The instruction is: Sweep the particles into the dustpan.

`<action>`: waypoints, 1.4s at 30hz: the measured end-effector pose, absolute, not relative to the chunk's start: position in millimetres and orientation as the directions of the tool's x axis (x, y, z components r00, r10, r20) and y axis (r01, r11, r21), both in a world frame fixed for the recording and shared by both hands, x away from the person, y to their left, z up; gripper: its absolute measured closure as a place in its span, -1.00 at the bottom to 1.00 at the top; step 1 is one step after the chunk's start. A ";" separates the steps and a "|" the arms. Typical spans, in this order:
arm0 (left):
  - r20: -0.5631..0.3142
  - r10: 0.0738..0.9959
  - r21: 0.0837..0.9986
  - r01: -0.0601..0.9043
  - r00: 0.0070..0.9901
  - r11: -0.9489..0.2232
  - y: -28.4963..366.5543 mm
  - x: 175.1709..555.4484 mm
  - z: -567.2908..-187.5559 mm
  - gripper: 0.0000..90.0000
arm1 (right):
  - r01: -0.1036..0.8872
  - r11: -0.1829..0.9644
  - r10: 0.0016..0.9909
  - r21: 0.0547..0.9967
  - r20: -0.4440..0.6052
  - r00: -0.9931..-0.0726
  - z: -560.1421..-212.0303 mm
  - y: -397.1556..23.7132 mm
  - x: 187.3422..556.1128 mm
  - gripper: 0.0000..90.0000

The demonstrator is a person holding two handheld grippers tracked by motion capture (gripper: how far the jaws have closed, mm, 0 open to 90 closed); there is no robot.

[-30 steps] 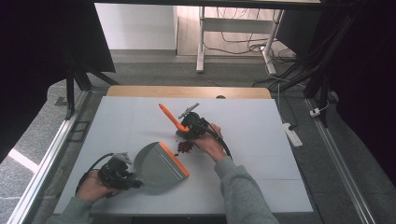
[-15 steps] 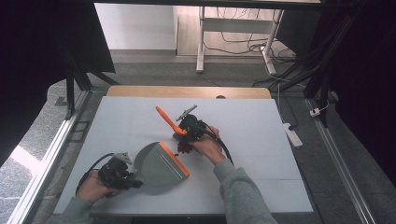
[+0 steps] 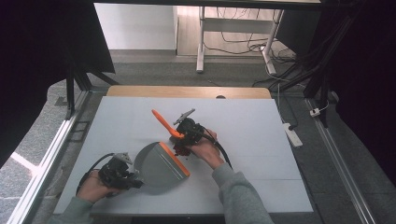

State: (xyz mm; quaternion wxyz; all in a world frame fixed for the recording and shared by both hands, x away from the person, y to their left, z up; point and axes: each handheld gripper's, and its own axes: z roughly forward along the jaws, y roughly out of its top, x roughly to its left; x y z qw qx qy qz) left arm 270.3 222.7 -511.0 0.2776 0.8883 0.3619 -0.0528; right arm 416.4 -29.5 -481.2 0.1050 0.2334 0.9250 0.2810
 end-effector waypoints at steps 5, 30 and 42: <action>-0.296 0.613 0.455 0.673 0.732 -0.584 222.7 270.4 -511.1 0.37 | 0.370 0.736 0.482 0.567 -0.056 -0.874 -481.6 -25.3 410.1 0.58; -0.297 0.611 0.453 0.672 0.734 -0.586 222.7 270.8 -511.6 0.37 | 0.364 0.713 0.451 0.600 0.006 -0.893 -480.4 -9.4 389.1 0.58; -0.299 0.611 0.454 0.673 0.733 -0.584 223.1 270.6 -512.4 0.37 | 0.269 0.736 0.342 0.621 0.002 -0.940 -471.2 12.8 364.9 0.58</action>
